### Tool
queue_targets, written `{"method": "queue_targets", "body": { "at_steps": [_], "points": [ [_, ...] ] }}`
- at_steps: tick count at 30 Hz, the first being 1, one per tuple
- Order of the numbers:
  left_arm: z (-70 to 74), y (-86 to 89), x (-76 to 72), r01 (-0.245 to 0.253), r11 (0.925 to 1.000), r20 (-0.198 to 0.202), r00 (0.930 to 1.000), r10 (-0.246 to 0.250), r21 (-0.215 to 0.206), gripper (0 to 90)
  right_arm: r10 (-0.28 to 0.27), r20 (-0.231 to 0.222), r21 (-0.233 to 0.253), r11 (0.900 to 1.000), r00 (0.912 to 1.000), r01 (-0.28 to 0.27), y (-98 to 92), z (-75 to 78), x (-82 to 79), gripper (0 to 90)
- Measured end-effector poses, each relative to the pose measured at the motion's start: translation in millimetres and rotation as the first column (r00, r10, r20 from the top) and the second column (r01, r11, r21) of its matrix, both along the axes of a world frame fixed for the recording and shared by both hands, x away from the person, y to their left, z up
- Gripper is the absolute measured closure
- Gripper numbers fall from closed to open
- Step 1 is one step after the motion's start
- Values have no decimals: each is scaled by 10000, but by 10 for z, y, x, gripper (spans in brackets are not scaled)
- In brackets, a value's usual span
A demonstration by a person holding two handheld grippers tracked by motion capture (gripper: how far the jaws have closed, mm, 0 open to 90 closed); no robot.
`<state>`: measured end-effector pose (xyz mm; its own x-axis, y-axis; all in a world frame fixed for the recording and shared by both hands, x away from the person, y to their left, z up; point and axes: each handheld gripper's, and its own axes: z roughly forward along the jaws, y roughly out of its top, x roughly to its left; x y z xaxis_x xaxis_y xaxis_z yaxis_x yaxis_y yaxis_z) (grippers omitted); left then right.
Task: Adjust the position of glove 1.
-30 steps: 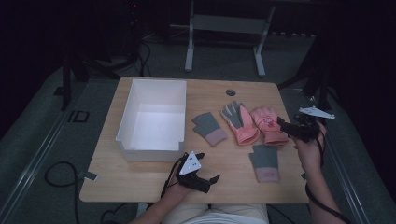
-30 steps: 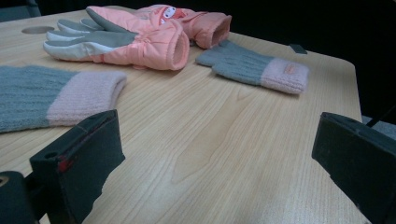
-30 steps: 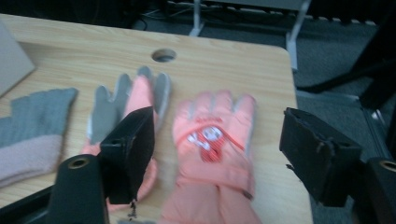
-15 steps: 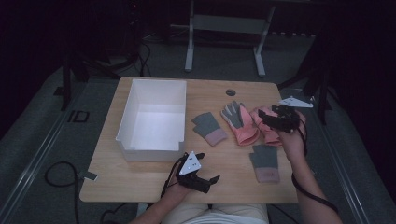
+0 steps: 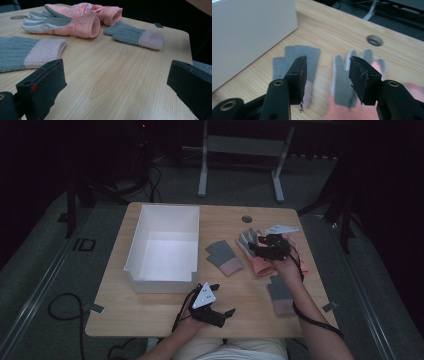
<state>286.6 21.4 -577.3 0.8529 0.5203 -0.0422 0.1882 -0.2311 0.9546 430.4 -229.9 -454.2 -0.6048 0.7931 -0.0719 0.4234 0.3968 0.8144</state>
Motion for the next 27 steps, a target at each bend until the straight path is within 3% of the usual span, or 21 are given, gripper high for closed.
{"method": "queue_targets", "body": {
  "at_steps": [7,11,21,27],
  "points": [
    [0,2,-5,-9,10000,54,10000,9,13,14,486,-269,60,9988,9985,-485,243,-130,92,523],
    [0,3,-7,10,10000,53,10000,-10,20,15,694,-723,15,9976,9950,-694,440,-314,193,566],
    [-1,3,-10,14,10000,71,10000,-14,13,15,960,-1650,-25,9952,9816,-977,669,-672,384,592],
    [-1,8,-11,3,10000,50,10000,-3,-41,15,1131,-1844,-820,9881,9763,-1300,809,-844,454,595]
  ]
}}
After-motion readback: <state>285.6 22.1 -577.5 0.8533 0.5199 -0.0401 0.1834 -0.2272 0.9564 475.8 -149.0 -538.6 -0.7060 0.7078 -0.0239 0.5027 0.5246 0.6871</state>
